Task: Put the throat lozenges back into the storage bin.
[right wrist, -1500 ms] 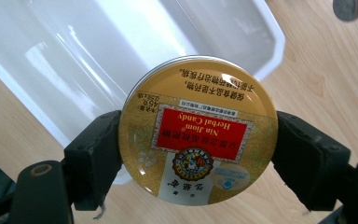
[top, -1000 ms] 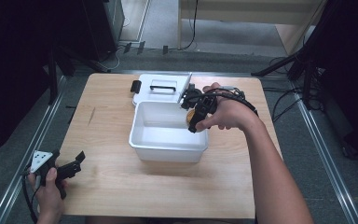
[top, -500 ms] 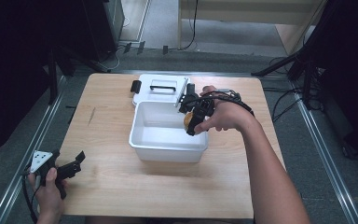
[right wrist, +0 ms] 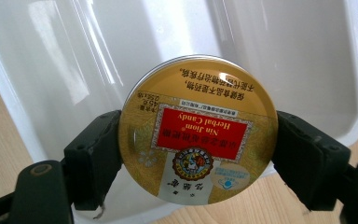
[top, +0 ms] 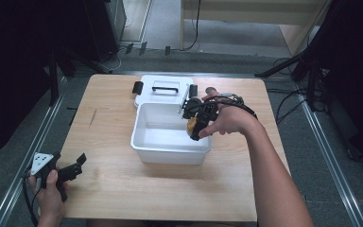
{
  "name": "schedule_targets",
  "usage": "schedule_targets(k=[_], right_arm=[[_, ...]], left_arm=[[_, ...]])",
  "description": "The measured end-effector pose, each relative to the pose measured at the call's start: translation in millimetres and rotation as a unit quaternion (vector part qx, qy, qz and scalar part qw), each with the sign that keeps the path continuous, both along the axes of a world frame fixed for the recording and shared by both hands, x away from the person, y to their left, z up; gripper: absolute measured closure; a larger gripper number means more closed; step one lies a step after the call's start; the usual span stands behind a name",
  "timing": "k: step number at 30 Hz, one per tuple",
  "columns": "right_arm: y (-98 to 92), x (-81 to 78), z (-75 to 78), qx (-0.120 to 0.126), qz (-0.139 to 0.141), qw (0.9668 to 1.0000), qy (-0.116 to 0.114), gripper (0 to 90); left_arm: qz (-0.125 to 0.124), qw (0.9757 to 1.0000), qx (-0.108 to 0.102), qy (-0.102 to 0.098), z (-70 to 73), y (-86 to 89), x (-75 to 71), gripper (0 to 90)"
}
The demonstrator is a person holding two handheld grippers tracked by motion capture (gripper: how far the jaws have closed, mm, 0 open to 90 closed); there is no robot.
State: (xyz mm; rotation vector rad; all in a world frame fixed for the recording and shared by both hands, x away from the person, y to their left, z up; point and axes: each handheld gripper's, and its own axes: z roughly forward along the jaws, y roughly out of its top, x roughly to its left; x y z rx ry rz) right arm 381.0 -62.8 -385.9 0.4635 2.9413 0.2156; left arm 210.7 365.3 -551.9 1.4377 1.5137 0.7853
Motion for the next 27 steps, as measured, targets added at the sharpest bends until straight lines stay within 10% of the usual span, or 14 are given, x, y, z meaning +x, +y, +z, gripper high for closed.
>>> schedule_targets(k=[27], right_arm=[[6.4,7.1,-39.6,-0.019,0.021,0.9994,0.021,20.9]], left_arm=[[0.000,1.0000,-0.001,0.001,0.1,0.1,-0.1,0.0]])
